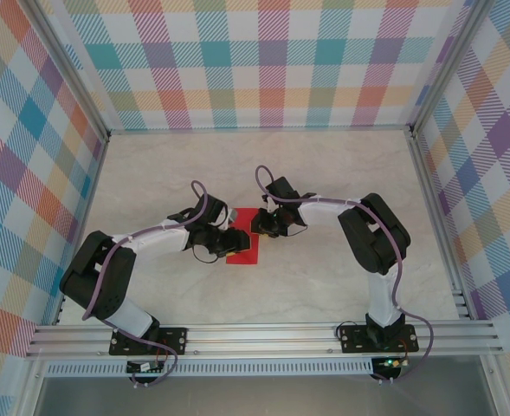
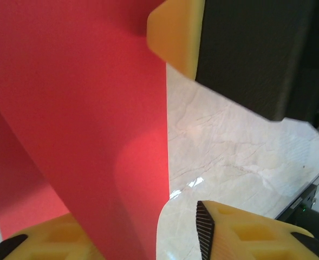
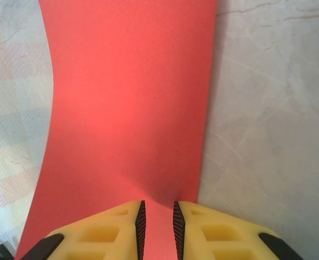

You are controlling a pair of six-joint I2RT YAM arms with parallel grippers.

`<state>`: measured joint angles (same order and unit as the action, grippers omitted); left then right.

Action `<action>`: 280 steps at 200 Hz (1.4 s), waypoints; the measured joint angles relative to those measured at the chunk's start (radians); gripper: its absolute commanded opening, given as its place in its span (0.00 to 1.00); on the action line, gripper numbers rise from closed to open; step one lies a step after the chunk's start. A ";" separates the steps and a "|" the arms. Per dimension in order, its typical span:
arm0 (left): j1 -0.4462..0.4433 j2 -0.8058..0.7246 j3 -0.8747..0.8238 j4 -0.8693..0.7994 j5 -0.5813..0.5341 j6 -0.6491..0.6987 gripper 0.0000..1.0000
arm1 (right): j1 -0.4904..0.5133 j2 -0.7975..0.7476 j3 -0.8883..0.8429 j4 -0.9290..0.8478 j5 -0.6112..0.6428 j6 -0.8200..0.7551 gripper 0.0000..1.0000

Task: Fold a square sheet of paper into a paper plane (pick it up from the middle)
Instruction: Fold the triangle a second time at the center of the table.

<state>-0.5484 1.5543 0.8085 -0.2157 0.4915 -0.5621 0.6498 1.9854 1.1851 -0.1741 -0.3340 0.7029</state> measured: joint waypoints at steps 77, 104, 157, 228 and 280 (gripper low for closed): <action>0.000 0.027 0.002 0.120 -0.011 -0.036 0.54 | 0.000 0.000 0.000 0.000 0.000 0.000 0.24; 0.000 0.027 0.002 0.148 -0.010 -0.049 0.54 | 0.000 0.000 0.000 0.000 0.002 0.001 0.24; 0.001 -0.013 -0.001 0.107 -0.013 -0.046 0.54 | 0.000 0.000 0.000 0.000 0.004 0.001 0.24; 0.001 -0.079 -0.013 0.068 0.025 -0.040 0.53 | 0.000 0.000 0.000 0.000 0.004 0.008 0.24; 0.001 -0.010 -0.012 0.133 0.020 -0.053 0.52 | 0.000 0.000 0.000 0.000 0.004 0.015 0.24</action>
<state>-0.5476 1.5444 0.7963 -0.0826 0.5114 -0.6147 0.6498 1.9854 1.1851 -0.1741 -0.3302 0.7181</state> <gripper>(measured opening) 0.523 0.241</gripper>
